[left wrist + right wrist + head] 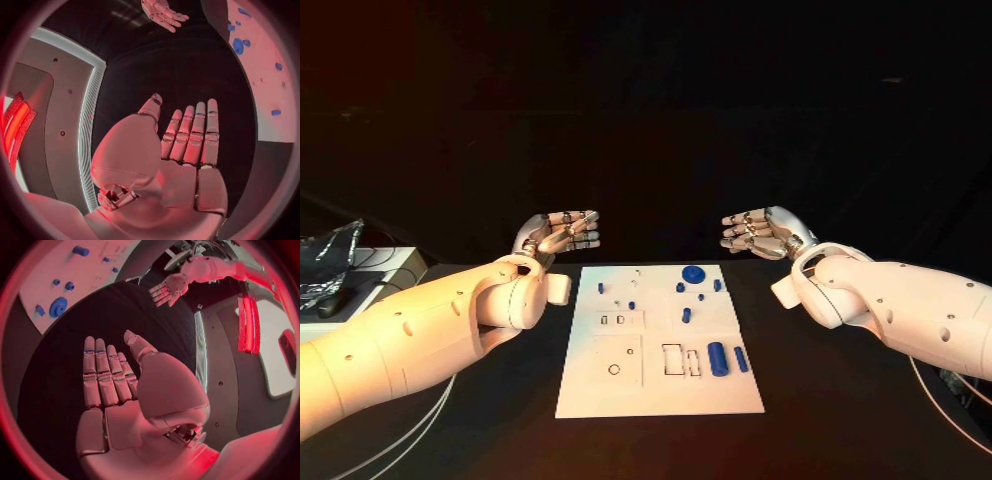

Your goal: Assemble the parts on the task board

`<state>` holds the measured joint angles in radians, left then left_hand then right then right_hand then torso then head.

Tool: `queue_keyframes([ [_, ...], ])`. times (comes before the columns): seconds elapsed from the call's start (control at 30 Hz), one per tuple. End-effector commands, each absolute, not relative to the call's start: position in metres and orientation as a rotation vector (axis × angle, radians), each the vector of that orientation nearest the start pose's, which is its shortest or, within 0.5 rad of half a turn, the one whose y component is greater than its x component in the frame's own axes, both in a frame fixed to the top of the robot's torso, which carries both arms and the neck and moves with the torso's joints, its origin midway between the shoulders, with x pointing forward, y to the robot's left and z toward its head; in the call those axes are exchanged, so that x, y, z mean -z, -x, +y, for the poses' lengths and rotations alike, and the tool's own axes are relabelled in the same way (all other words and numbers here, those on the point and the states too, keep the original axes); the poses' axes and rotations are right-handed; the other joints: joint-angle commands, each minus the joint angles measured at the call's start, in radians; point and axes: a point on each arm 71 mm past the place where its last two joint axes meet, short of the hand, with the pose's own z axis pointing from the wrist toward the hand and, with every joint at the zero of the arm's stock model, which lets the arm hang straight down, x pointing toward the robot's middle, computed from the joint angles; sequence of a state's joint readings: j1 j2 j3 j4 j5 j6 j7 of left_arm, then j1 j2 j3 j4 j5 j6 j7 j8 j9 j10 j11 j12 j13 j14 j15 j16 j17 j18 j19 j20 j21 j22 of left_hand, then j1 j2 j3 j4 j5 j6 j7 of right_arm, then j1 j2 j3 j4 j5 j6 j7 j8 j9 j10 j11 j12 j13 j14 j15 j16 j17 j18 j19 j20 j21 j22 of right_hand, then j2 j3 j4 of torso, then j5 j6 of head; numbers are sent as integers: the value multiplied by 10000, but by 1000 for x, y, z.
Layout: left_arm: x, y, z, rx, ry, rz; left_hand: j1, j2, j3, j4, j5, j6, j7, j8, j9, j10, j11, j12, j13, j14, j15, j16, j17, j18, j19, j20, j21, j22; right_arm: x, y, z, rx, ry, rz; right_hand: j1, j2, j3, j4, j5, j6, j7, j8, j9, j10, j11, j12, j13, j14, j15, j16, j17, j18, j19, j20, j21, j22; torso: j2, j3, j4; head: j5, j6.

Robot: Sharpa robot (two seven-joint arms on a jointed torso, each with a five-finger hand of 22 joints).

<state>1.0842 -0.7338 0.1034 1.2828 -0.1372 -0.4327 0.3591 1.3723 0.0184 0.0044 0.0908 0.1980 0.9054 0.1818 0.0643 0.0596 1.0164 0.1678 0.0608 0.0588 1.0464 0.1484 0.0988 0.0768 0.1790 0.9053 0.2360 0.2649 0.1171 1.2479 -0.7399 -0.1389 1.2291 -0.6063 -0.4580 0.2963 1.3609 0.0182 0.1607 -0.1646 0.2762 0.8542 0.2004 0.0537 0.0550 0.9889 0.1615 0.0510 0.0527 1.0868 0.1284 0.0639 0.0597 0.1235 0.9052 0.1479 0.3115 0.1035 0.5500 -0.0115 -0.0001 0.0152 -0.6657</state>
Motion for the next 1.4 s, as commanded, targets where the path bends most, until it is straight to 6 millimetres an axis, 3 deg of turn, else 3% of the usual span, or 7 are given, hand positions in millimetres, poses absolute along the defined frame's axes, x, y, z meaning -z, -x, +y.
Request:
queue_keyframes([
  [0.03, 200, -523, 234, 13600, 10888, 13294, 45, 116, 17, -68, 15, 905, -68, 62, 43, 807, -271, 64, 9, 1051, -356, 269, 203, 261, 750, -247, 417, 152, 194, -535, -234, -8896, -2018, 15136, 142, -126, 296, -310, -190, 1954, -208, 93, 76, 1758, -447, 65, 49, 2599, -744, 89, 117, -121, 1483, -969, 1357, 697, 125, -24, 49, -56, -27],
  [0.2, 191, -508, 236, 13785, 10827, 13353, 335, 94, 157, -132, 26, 1743, -289, 19, 62, 2186, -770, -18, 8, 3068, -1067, 907, 1008, -82, 2067, -1250, 1606, 722, 195, -539, -227, -7901, -795, 15377, 46, -259, 152, -293, 108, 2393, -412, 97, 102, 2349, -759, 61, 56, 4227, -1355, 1290, 836, 32, 2519, -1542, 2979, 1682, 375, -75, 163, -196, 33],
  [0.33, 183, -494, 233, 14116, 10711, 13482, 428, -5, 378, -100, 31, 1847, -341, -1, 56, 2437, -894, -27, 10, 3222, -1269, 1899, 1991, -667, 2051, -1958, 2699, 1442, 193, -544, -222, -7244, -178, 15619, -108, -289, 339, -295, 529, 2624, -556, 54, 110, 2812, -1045, 52, 78, 4281, -1660, 4925, 2625, 12, 3199, -1998, 4456, 2706, 583, -116, 258, -284, 65],
  [0.4, 179, -488, 232, 14285, 10579, 13584, 340, -136, 595, 42, 15, 1846, -335, 26, 67, 2438, -870, 0, 24, 2318, -1344, 3736, 3674, -1114, 1301, -2452, 4271, 2598, 192, -546, -219, -6928, 84, 15751, -298, -463, 534, -321, 541, 2691, -579, 76, 125, 2856, -1022, 64, 77, 4091, -1716, 6368, 3454, -45, 3189, -2099, 5222, 3433, 686, -160, 321, -338, 89],
  [0.57, 168, -479, 230, 14599, 10210, 13703, 333, -270, 744, 62, 15, 1831, -332, -2, 59, 2465, -919, -2, 27, 2067, -1414, 5133, 4566, -803, 742, -2305, 5491, 3467, 187, -554, -214, -6030, 701, 16024, -544, -626, 1034, -255, 804, 2577, -602, 87, 122, 2734, -1013, 86, 80, 3750, -1701, 8620, 4777, -176, 3835, -2110, 8028, 7122, 947, -250, 512, -499, 137],
  [1.1, 150, -471, 232, 14892, 9676, 13774, 209, -373, 823, 33, 16, 1755, -340, -4, 59, 2436, -915, 4, 33, 1805, -1408, 6036, 4655, -488, 476, -2239, 6970, 4327, 188, -562, -197, -4055, 2642, 16559, -757, -1235, 1271, 27, 560, 2423, -636, 89, 127, 1830, -765, 74, 79, 3383, -1485, 9738, 4873, 192, 4553, -1840, 8647, 8613, 1536, -506, 868, -884, 131],
  [1.4, 147, -471, 231, 14947, 9572, 13762, 190, -387, 804, 16, 11, 1694, -319, -8, 56, 2359, -885, 3, 32, 1744, -1383, 6101, 4554, -427, 364, -2185, 7155, 4384, 191, -563, -195, -3451, 3189, 16746, -648, -1291, 1142, 101, 499, 2467, -651, 88, 128, 1647, -714, 78, 81, 3336, -1449, 9912, 4665, 257, 4658, -1783, 8417, 8755, 1680, -548, 949, -974, 147],
])
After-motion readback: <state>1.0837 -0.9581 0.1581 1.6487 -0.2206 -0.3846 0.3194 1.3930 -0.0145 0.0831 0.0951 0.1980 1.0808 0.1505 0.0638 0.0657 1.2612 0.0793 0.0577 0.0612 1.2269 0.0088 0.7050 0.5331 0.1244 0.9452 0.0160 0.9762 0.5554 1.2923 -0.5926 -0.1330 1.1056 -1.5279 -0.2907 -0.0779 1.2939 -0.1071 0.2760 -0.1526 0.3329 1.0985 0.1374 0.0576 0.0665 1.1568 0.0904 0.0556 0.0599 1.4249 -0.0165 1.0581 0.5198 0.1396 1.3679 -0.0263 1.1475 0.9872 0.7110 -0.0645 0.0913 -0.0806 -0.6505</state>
